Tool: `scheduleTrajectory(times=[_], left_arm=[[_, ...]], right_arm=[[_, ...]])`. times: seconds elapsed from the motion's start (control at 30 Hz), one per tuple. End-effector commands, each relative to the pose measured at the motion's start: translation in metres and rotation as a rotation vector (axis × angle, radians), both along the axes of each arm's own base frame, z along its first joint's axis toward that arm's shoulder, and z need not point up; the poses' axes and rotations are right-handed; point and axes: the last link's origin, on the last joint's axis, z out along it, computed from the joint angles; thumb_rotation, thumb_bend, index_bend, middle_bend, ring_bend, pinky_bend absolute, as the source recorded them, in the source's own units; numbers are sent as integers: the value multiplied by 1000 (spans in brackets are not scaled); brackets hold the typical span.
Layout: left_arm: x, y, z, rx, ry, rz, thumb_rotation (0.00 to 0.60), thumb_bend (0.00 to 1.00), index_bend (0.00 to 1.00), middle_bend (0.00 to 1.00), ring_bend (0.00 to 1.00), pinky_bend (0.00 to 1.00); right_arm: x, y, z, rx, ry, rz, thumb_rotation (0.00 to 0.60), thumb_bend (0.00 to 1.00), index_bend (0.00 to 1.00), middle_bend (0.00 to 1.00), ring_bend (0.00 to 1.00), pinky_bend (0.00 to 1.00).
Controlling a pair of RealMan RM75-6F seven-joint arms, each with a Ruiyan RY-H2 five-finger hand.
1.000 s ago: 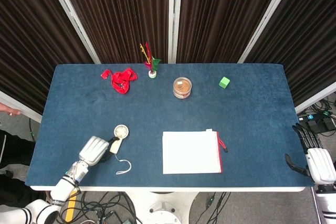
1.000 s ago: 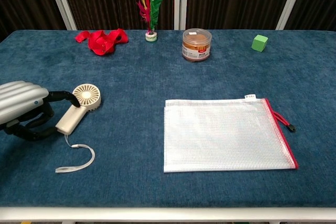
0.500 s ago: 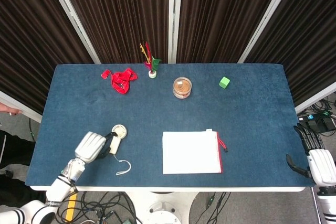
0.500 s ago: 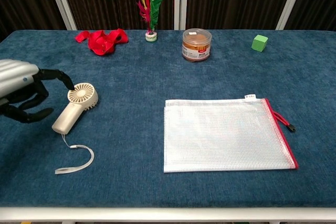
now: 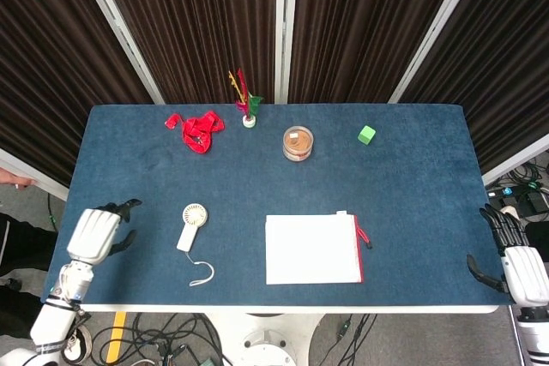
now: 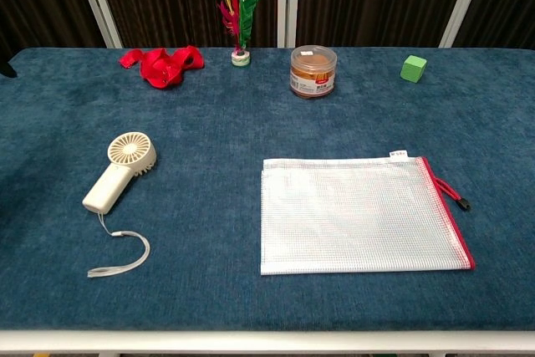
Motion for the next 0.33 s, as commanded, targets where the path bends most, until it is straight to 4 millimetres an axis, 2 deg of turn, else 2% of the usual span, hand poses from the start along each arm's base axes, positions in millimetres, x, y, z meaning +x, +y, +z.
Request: scheduleTrajectory(times=[0.03, 0.13, 0.33], left_arm=[[-12, -5, 12, 32, 6, 35, 600, 175, 239, 208, 151, 390], [-24, -11, 23, 69, 15, 61, 600, 155, 239, 195, 142, 351], [-41, -29, 39, 119, 22, 107, 600, 154, 239, 195, 142, 342]], right_arm=[[1, 0, -1, -1, 7, 1, 600, 314, 0, 0, 0, 0], [1, 1, -4, 11, 26, 3, 600, 314, 0, 0, 0, 0], [1, 2, -3, 15, 43, -2, 600, 313, 0, 0, 0, 0]])
